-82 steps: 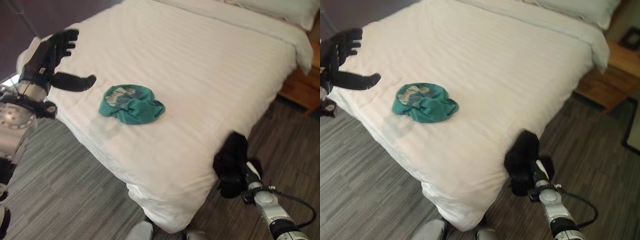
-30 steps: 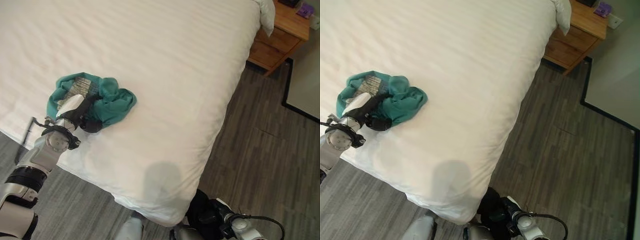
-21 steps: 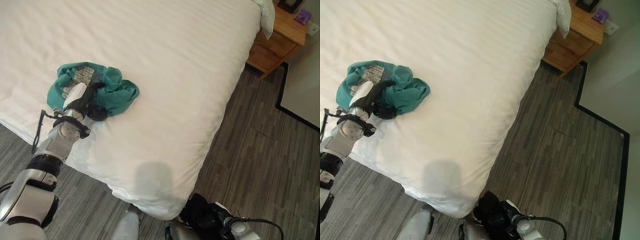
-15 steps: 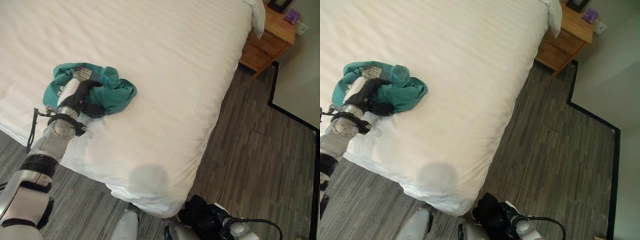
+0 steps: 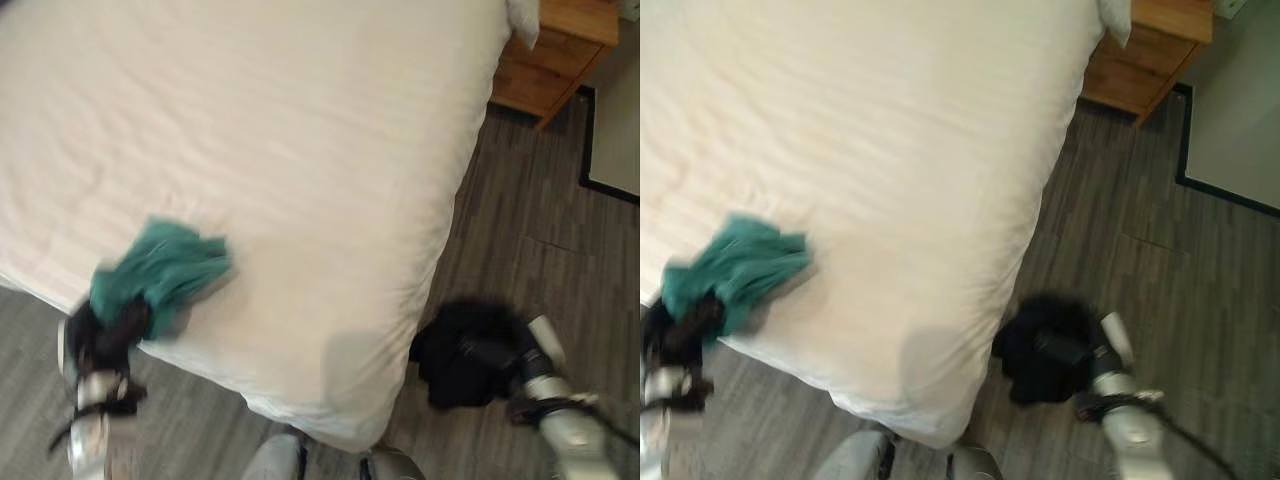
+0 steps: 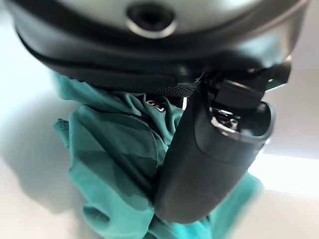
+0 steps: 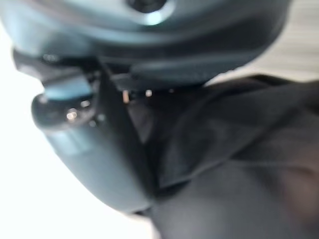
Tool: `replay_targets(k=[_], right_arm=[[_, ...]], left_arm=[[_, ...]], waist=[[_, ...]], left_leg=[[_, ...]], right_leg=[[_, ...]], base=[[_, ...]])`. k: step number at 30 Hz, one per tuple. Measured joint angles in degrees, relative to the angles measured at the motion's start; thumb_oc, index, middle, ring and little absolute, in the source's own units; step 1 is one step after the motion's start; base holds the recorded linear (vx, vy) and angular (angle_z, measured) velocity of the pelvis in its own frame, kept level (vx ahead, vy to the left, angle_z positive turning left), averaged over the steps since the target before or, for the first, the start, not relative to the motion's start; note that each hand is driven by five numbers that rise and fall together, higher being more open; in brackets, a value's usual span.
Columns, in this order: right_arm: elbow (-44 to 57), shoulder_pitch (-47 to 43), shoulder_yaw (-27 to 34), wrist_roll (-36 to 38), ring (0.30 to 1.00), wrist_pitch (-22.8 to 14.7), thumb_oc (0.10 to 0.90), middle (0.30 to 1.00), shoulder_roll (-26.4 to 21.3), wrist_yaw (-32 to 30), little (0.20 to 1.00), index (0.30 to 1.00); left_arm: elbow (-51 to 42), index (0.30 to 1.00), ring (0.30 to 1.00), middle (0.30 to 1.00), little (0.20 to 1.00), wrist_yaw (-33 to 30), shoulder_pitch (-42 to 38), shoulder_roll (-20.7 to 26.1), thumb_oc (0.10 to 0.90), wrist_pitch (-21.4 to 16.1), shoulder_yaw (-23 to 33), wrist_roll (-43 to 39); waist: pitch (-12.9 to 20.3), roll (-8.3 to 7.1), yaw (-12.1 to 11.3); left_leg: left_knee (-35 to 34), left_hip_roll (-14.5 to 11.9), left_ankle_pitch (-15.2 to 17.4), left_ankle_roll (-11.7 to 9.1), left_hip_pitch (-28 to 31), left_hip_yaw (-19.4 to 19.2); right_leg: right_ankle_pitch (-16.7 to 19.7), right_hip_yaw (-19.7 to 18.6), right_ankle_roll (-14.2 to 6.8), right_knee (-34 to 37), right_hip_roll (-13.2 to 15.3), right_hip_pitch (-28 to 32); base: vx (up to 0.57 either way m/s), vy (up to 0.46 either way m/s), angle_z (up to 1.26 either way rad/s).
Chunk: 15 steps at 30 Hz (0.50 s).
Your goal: Pick up bed clothes into laundry basket.
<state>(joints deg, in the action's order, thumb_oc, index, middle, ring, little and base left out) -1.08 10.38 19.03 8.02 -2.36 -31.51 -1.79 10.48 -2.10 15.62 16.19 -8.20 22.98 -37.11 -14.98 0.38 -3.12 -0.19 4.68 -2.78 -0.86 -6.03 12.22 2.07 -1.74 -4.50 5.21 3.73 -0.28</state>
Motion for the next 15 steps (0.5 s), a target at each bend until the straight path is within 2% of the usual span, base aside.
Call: replay_targets(k=[1, 2, 4, 5, 6, 8, 9, 10, 11, 12, 13, 14, 15], right_arm=[[-0.73, -1.83, 2.35, 0.08, 0.300, 0.02, 0.400, 0.300, -2.24, -1.40, 0.300, 0.300], [-0.63, -2.20, 3.83, 0.09, 0.300, 0.07, 0.400, 0.300, -2.94, -2.01, 0.300, 0.300], [-0.68, -4.22, 6.32, 0.16, 0.300, -0.48, 0.400, 0.300, -3.00, -2.84, 0.300, 0.300], [-0.66, -5.11, 5.76, 0.16, 0.300, -0.55, 0.400, 0.300, -2.87, -2.73, 0.300, 0.300], [-0.55, -5.84, 4.37, 0.12, 0.300, -0.54, 0.400, 0.300, -2.57, -2.53, 0.300, 0.300], [-0.26, -5.93, 1.80, 0.04, 0.300, -0.58, 0.400, 0.300, -0.66, -1.45, 0.300, 0.300], [-0.26, -5.68, 0.96, 0.03, 0.300, -0.54, 0.400, 0.300, 1.19, -0.83, 0.300, 0.300], [-0.21, -5.82, 0.05, 0.02, 0.300, -0.47, 0.400, 0.300, 3.03, -0.59, 0.300, 0.300], [-0.16, -4.68, -0.35, -0.04, 0.300, -0.43, 0.400, 0.300, 3.84, -0.11, 0.300, 0.300], [-0.28, -3.62, -0.52, -0.23, 0.300, 0.00, 0.400, 0.300, 4.25, 0.16, 0.300, 0.300], [-0.39, -3.41, -0.53, -0.37, 0.300, 0.41, 0.400, 0.300, 4.41, 0.25, 0.300, 0.300], [-0.38, -2.49, 0.08, -0.51, 0.300, 0.49, 0.400, 0.300, 4.23, 0.23, 0.300, 0.300], [-0.63, -3.12, 0.17, -0.60, 0.300, 0.75, 0.400, 0.300, 4.16, 0.13, 0.300, 0.300]], left_arm=[[0.77, 0.300, 0.300, 0.300, 0.300, -0.10, 1.09, -0.08, 0.400, -0.01, -0.32, -0.01], [0.61, 0.300, 0.300, 0.300, 0.300, -0.01, 1.60, -0.20, 0.400, -0.01, -0.45, 0.06], [0.27, 0.300, 0.300, 0.300, 0.300, 0.05, 2.93, -0.46, 0.400, 0.18, -0.88, 0.20], [0.28, 0.300, 0.300, 0.300, 0.300, -0.02, 3.74, -0.52, 0.400, 1.01, -1.38, 0.25], [0.00, 0.300, 0.300, 0.300, 0.300, -0.05, 4.54, -0.90, 0.400, 1.26, -1.82, 0.75], [-0.41, 0.300, 0.300, 0.300, 0.300, 0.17, 4.63, -2.62, 0.400, 1.26, -2.24, 1.24], [-0.46, 0.300, 0.300, 0.300, 0.300, 0.26, 4.22, -3.48, 0.400, 1.26, -2.29, 1.23], [-0.48, 0.300, 0.300, 0.300, 0.300, 0.23, 3.93, -3.60, 0.400, 1.29, -2.29, 1.23], [-0.66, 0.300, 0.300, 0.300, 0.300, 0.24, 3.51, -3.67, 0.400, 1.33, -2.59, 1.31], [-1.88, 0.300, 0.300, 0.300, 0.300, 0.14, 3.43, -3.84, 0.400, 1.52, -2.60, 1.33], [-3.19, 0.300, 0.300, 0.300, 0.300, 0.16, 3.71, -3.85, 0.400, 1.54, -2.56, 1.35], [-4.37, 0.300, 0.300, 0.300, 0.300, -0.23, 2.81, -4.01, 0.400, 1.59, -2.96, 1.31], [-5.35, 0.300, 0.300, 0.300, 0.300, -0.64, 1.59, -4.07, 0.400, 1.59, -2.92, 1.29]], waist=[[1.05, 0.39, -2.25], [1.08, 0.27, -2.94], [1.05, -0.34, -4.37], [0.91, -0.59, -5.55], [0.85, -0.70, -6.24], [0.40, -1.38, -6.67], [-0.25, -2.58, -7.24], [-0.85, -3.76, -7.38], [-1.26, -4.75, -6.62], [-1.44, -4.92, -5.62], [-1.56, -4.73, -5.43], [-1.54, -4.20, -4.02], [-1.47, -3.19, -4.01]], left_leg=[[0.22, -0.62, 0.14, -0.26, -0.90, 1.38], [0.28, -0.93, -0.10, -0.89, -1.25, 1.76], [0.73, -1.92, -0.94, -2.36, -1.77, 3.99], [0.90, -2.50, -0.91, -2.57, -1.77, 4.21], [1.69, -2.88, -1.73, -2.95, -2.22, 4.22], [3.40, -2.85, -1.36, -3.60, -2.65, 4.02], [7.06, -2.74, 0.70, -2.89, -3.25, 3.65], [11.64, -2.91, 2.50, -2.90, -3.64, 3.75], [13.87, -4.21, 3.03, -3.37, -3.23, 3.86], [15.41, -7.00, 3.69, -4.22, -2.00, 4.21], [14.90, -8.86, 3.40, -4.95, -0.96, 4.04], [16.01, -11.02, 4.24, -6.83, 0.97, 5.31], [14.98, -12.24, 4.81, -7.86, 3.57, 6.98]], right_leg=[[-0.21, 0.92, -0.07, -0.04, -1.21, -0.06], [-0.20, 1.46, -0.05, -0.04, -1.67, -0.17], [0.03, 3.47, 1.99, -0.02, -2.55, -0.32], [-0.12, 3.99, 2.40, -0.02, -3.08, -0.09], [0.32, 4.92, 3.74, -0.45, -3.41, -0.15], [0.17, 6.04, 5.13, -0.46, -3.17, 0.47], [0.40, 5.98, 6.25, -0.49, -2.40, 0.68], [0.30, 5.80, 6.30, -0.52, -1.49, 0.92], [0.19, 6.07, 6.10, -0.67, -0.50, 1.13], [-0.02, 6.00, 5.89, -1.08, -0.19, 1.36], [-0.38, 5.93, 5.71, -1.42, -0.36, 1.38], [0.03, 4.31, 4.28, -1.79, -0.14, 1.31], [-0.42, 2.85, 3.58, -2.78, -0.45, 1.00]], base=[[-0.13, -0.152, 0.67], [-0.15, -0.097, 0.57], [-0.17, -0.070, 0.57], [-0.21, -0.046, 0.42], [-0.30, -0.034, 0.30], [-0.11, 0.018, 0.23], [-0.09, 0.097, 0.03], [-0.07, 0.141, 0.06], [-0.07, 0.131, 0.20], [-0.08, 0.254, 0.19], [-0.08, 0.298, 0.07], [-0.11, 0.427, -0.21], [-0.03, 0.321, -0.29]])
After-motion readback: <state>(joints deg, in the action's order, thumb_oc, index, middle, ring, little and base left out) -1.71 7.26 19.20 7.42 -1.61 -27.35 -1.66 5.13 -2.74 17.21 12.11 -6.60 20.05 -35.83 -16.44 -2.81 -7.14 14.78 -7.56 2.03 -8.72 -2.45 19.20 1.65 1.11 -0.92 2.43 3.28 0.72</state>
